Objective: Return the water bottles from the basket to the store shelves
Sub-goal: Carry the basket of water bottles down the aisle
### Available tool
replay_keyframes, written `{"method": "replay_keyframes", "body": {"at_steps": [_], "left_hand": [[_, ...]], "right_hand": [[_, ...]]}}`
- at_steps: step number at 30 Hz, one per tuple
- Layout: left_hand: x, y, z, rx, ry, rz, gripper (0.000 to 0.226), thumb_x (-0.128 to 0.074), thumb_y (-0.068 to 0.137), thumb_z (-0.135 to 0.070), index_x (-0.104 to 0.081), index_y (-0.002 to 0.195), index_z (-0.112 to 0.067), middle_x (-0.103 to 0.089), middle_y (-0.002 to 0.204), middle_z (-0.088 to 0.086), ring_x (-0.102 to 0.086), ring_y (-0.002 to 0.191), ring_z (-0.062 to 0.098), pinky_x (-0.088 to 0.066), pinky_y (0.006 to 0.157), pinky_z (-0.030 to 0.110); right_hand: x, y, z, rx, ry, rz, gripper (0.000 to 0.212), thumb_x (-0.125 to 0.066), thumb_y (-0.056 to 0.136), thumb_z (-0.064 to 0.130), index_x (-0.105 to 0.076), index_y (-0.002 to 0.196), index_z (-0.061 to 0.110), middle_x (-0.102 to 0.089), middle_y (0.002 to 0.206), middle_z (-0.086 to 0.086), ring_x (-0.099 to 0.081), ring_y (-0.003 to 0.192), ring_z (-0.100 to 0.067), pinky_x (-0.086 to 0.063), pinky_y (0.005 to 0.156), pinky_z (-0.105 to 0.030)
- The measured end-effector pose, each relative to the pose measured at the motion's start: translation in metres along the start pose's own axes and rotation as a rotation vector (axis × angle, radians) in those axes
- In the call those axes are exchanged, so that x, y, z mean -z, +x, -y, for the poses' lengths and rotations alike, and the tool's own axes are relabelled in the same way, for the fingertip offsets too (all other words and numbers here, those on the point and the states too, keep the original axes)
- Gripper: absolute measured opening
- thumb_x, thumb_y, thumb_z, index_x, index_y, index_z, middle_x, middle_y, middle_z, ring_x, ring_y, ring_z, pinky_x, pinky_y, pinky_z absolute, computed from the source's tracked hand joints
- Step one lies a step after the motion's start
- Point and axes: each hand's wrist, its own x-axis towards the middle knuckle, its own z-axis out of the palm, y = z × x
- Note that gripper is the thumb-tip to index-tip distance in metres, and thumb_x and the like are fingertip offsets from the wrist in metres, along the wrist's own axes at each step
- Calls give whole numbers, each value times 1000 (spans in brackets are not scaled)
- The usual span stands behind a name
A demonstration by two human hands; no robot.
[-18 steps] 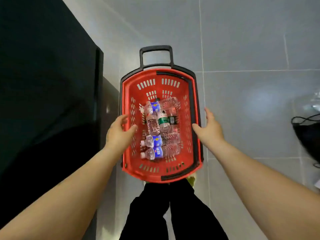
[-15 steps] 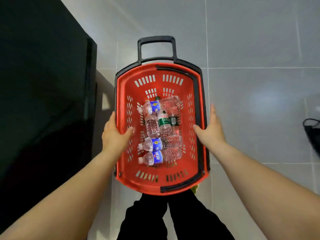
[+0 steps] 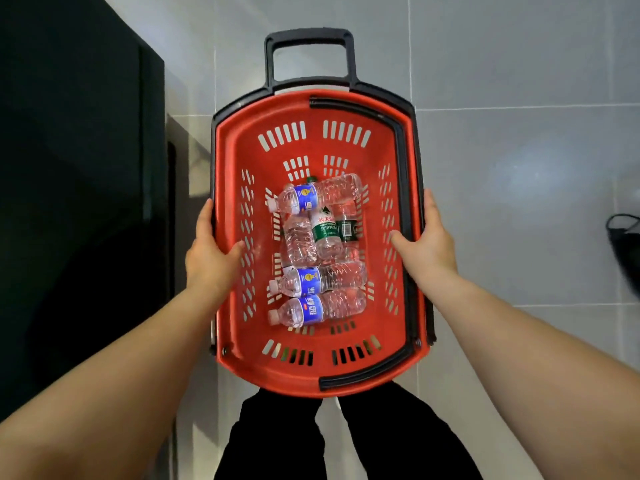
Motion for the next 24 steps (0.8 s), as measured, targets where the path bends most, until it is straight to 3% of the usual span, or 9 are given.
{"method": "replay_keyframes", "body": {"at_steps": [3, 7, 11, 17, 19, 21, 22, 24], "left_hand": [[29, -34, -38, -39, 11, 43, 81, -65, 88, -22, -16, 151, -37, -54, 137, 3, -57, 117, 22, -44, 99, 37], [72, -94, -97, -108, 8, 99, 79, -64, 90, -19, -18, 151, -34, -55, 135, 2, -54, 101, 8, -44, 86, 29], [112, -152, -152, -220, 10, 143, 77, -66, 87, -21, -22, 148, -36, -56, 134, 0, -62, 110, 19, -51, 89, 40], [136, -211, -219, -426, 48, 188, 77, -69, 83, -19, -28, 146, -34, -60, 130, 4, -65, 104, 24, -52, 85, 38], [136, -224, -236, -497, 53, 234, 77, -69, 83, -17, -29, 146, -33, -60, 130, 5, -65, 101, 23, -52, 82, 36], [133, -234, -253, -579, 90, 269, 79, -71, 80, -16, -30, 146, -32, -62, 127, 6, -66, 100, 23, -51, 85, 35], [131, -239, -260, -627, 114, 293, 80, -71, 78, -16, -31, 145, -32, -64, 124, 6, -67, 99, 25, -53, 87, 36], [124, -249, -277, -716, 170, 356, 82, -73, 75, -17, -32, 145, -32, -67, 119, 8, -68, 96, 28, -55, 88, 41]], "right_hand": [[44, -34, 13, -19, 11, -39, 80, -62, 89, 27, -12, 150, 35, -50, 140, -4, -55, 117, -20, -39, 86, -23], [115, -95, 33, -39, 62, -92, 80, -64, 88, 29, -14, 150, 34, -52, 137, -4, -52, 94, -11, -43, 81, -24], [187, -156, 48, -36, 107, -199, 77, -65, 87, 29, -21, 150, 29, -54, 133, -4, -54, 105, -12, -38, 84, -21], [260, -222, 40, -46, 226, -375, 75, -67, 84, 28, -28, 148, 27, -49, 142, -3, -55, 117, -14, -37, 84, -14], [274, -243, 32, -63, 289, -445, 75, -68, 84, 27, -29, 148, 28, -48, 143, -2, -57, 110, -8, -38, 77, -6], [282, -265, 21, -80, 336, -530, 74, -68, 82, 27, -31, 147, 29, -54, 137, -2, -61, 88, 0, -36, 56, 4], [283, -278, 16, -108, 354, -575, 74, -68, 82, 27, -32, 146, 29, -57, 134, -2, -58, 79, 2, -36, 51, 3], [284, -307, 5, -159, 411, -666, 73, -68, 83, 28, -33, 146, 28, -60, 127, 1, -57, 81, -1, -40, 60, -1]]}}
